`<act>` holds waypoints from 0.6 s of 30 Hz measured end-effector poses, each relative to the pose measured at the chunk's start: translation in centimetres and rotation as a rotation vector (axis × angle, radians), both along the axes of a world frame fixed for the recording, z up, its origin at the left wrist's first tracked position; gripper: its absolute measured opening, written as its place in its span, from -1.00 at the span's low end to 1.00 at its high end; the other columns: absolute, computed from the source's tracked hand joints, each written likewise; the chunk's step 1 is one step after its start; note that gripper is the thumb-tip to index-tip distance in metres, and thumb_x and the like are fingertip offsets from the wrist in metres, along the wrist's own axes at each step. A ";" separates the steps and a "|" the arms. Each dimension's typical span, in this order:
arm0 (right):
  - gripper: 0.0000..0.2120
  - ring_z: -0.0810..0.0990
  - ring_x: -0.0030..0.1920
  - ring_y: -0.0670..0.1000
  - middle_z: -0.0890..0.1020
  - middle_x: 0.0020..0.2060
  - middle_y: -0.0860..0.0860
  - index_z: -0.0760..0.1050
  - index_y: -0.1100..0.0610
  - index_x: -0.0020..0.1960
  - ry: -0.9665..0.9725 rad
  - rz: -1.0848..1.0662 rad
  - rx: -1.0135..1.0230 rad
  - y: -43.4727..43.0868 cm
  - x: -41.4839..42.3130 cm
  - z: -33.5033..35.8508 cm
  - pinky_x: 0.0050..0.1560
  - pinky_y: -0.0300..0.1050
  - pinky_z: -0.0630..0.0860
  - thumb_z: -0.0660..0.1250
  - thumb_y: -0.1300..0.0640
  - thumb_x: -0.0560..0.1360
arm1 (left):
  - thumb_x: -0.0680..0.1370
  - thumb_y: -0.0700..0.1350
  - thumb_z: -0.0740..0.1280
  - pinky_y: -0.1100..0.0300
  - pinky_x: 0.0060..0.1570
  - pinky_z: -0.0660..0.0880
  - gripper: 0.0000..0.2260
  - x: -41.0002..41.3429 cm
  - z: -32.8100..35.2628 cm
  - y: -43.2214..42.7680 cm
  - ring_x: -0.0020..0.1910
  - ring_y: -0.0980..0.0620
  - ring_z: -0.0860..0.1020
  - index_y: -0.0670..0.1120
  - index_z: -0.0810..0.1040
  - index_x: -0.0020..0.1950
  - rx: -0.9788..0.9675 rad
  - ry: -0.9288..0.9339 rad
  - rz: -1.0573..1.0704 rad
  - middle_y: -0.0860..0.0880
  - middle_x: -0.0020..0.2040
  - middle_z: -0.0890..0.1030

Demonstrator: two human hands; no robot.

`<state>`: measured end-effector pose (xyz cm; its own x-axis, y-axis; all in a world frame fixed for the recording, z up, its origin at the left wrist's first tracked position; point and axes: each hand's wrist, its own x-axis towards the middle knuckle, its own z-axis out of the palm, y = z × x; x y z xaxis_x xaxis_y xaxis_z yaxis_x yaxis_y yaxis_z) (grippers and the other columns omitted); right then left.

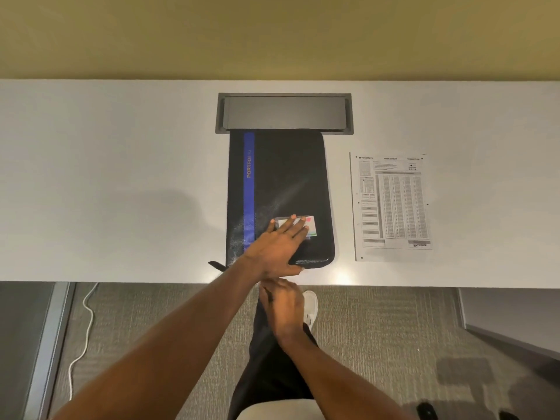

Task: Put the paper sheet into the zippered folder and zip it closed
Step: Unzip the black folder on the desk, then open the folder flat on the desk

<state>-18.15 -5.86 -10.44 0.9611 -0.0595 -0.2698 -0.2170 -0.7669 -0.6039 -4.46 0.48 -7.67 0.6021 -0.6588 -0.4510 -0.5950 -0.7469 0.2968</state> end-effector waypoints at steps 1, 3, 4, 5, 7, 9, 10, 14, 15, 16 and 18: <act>-0.89 0.57 -0.34 -0.10 0.67 -0.35 -0.08 0.63 0.03 -0.26 0.001 0.060 0.008 0.8 0.2 0.3 -0.21 -0.18 0.55 0.49 0.18 0.42 | 0.57 0.28 0.32 -0.25 0.62 0.00 -0.14 -0.1 0.1 -0.1 0.70 -0.13 -0.08 -0.11 0.02 0.68 -0.001 -0.008 0.001 -0.11 0.71 -0.01; -0.81 0.59 -0.43 -0.07 0.64 -0.46 -0.09 0.60 0.02 -0.37 0.042 0.160 0.008 2.3 0.8 1.1 -0.31 -0.20 0.57 0.59 0.15 0.30 | 0.57 0.27 0.32 -0.25 0.62 0.03 -0.14 -0.3 0.1 -0.2 0.70 -0.15 -0.06 -0.12 0.03 0.68 0.007 -0.021 -0.001 -0.12 0.71 0.00; -0.77 0.59 -0.46 -0.07 0.61 -0.50 -0.09 0.58 0.02 -0.42 0.043 0.179 -0.021 3.1 1.2 1.3 -0.37 -0.21 0.55 0.63 0.15 0.24 | 0.56 0.26 0.33 -0.25 0.62 0.06 -0.14 -0.4 0.1 -0.2 0.69 -0.16 -0.05 -0.12 0.03 0.67 0.017 -0.025 -0.002 -0.13 0.71 0.00; -0.79 0.62 -0.43 -0.06 0.63 -0.48 -0.07 0.60 0.01 -0.39 0.089 0.194 -0.052 3.6 1.5 0.9 -0.35 -0.19 0.55 0.62 0.17 0.27 | 0.56 0.25 0.35 -0.26 0.62 0.10 -0.14 -0.5 0.1 -0.2 0.69 -0.17 -0.03 -0.13 0.04 0.67 0.031 -0.028 -0.005 -0.14 0.71 0.01; -0.92 0.70 -0.07 0.04 0.73 -0.13 0.06 0.65 0.08 -0.04 0.126 0.293 -0.129 4.3 1.7 -0.7 -0.03 -0.07 0.57 0.38 0.20 0.56 | 0.56 0.20 0.37 -0.29 0.57 0.22 -0.15 -0.8 0.1 -0.3 0.68 -0.21 0.01 -0.13 0.03 0.67 0.066 -0.034 -0.012 -0.15 0.70 0.01; -0.79 0.62 0.12 -0.04 0.66 0.21 0.13 0.54 0.02 0.18 0.144 0.291 -0.057 4.3 1.0 -1.5 0.17 -0.16 0.53 0.22 0.24 0.65 | 0.58 0.05 0.38 -0.34 0.45 0.37 -0.16 -1.6 0.2 -0.9 0.67 -0.29 0.04 -0.08 -0.06 0.68 0.094 -0.019 0.011 -0.16 0.71 -0.04; -0.75 0.60 0.09 -0.15 0.63 0.27 0.13 0.50 -0.07 0.15 0.132 0.247 -0.025 4.2 0.4 -1.3 0.15 -0.28 0.54 0.28 0.25 0.62 | 0.58 -0.07 0.38 -0.38 0.38 0.44 -0.14 -2.2 0.2 -1.3 0.66 -0.34 0.05 -0.02 -0.15 0.69 0.104 -0.011 0.034 -0.16 0.71 -0.09; -0.81 0.57 0.26 0.06 0.59 0.24 0.14 0.48 0.09 0.28 0.199 0.413 -0.049 0.9 -1.4 -2.6 0.37 -0.06 0.47 0.23 0.15 0.69 | 0.54 -0.45 0.34 -0.53 0.14 0.50 0.14 -4.6 0.6 -3.3 0.59 -0.54 -0.04 0.35 -0.45 0.55 0.061 -0.063 0.120 -0.13 0.67 -0.36; -0.81 0.59 0.22 0.09 0.61 0.17 0.14 0.49 0.12 0.27 0.208 0.419 -0.071 -0.2 -1.8 -2.7 0.36 -0.02 0.49 0.21 0.14 0.70 | 0.53 -0.48 0.35 -0.57 0.15 0.46 0.19 -4.9 0.8 -3.7 0.58 -0.56 -0.08 0.41 -0.47 0.50 0.049 -0.078 0.137 -0.10 0.65 -0.43; -0.84 0.62 0.14 0.08 0.63 0.10 0.13 0.51 0.12 0.22 0.171 0.403 -0.070 -1.3 -2.2 -1.9 0.29 0.01 0.56 0.21 0.14 0.69 | 0.52 -0.49 0.36 -0.59 0.17 0.41 0.20 -5.1 1.0 -4.0 0.58 -0.57 -0.12 0.44 -0.47 0.49 0.045 -0.083 0.151 -0.07 0.61 -0.50; -0.87 0.66 0.02 0.05 0.67 0.01 0.08 0.56 0.10 0.14 0.115 0.268 -0.138 -3.9 -2.7 -1.4 0.14 0.03 0.65 0.28 0.14 0.64 | 0.52 -0.47 0.37 -0.59 0.22 0.39 0.15 -5.1 1.7 -4.2 0.59 -0.55 -0.16 0.44 -0.33 0.54 0.049 -0.070 0.179 -0.04 0.58 -0.55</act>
<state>-20.86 -9.78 -11.82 0.9112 0.1482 -0.3843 -0.0569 -0.8788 -0.4738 -9.57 -3.73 -6.00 0.7384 -0.5173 -0.4326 -0.4696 -0.8549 0.2205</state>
